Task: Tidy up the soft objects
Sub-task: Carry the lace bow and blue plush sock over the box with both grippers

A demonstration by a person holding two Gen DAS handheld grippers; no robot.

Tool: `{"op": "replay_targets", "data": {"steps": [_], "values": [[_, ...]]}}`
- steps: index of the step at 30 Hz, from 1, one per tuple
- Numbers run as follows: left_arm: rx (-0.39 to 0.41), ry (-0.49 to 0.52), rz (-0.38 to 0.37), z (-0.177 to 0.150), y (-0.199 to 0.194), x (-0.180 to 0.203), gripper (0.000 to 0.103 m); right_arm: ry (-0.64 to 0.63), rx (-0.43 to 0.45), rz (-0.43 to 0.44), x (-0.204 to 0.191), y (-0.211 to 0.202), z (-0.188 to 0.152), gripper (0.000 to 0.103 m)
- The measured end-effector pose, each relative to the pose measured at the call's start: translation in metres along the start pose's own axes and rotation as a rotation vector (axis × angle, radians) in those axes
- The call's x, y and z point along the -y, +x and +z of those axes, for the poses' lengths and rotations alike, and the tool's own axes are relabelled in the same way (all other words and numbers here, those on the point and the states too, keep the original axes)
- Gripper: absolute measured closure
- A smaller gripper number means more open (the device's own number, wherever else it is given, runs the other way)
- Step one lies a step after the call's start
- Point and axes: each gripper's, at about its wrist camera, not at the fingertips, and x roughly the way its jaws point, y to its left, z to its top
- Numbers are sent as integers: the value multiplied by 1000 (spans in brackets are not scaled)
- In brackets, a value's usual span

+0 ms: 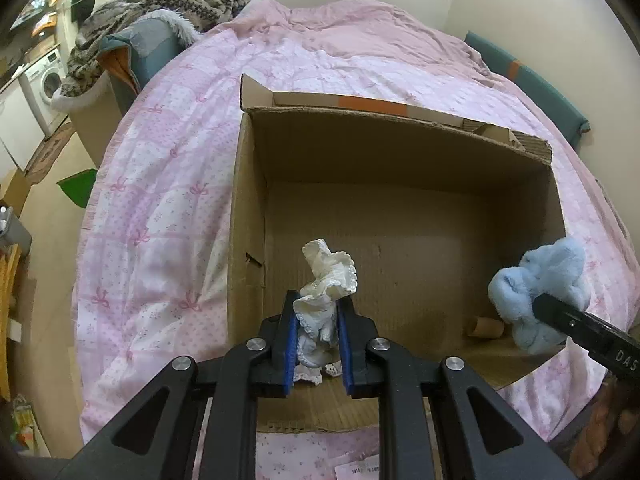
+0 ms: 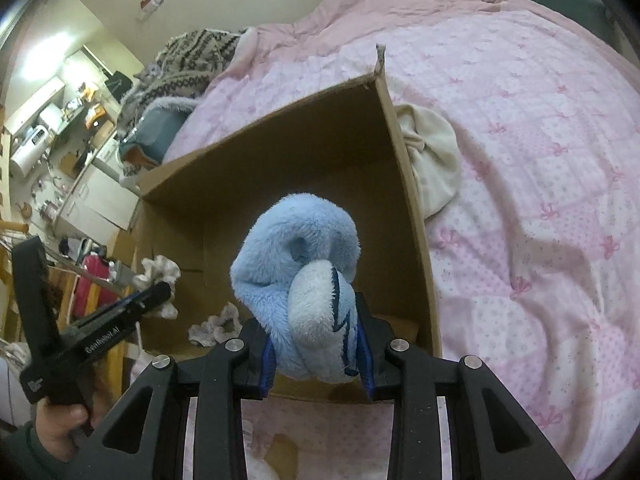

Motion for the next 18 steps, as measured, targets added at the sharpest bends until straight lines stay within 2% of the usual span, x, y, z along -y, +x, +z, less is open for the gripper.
{"op": "replay_targets", "data": {"steps": [9, 18], "values": [[-1, 16, -8, -4, -1, 1, 86, -40, -28, -24, -9, 9, -3, 65], [-15, 30, 16, -7, 3, 4, 83, -56, -32, -37, -11, 9, -5, 62]]}}
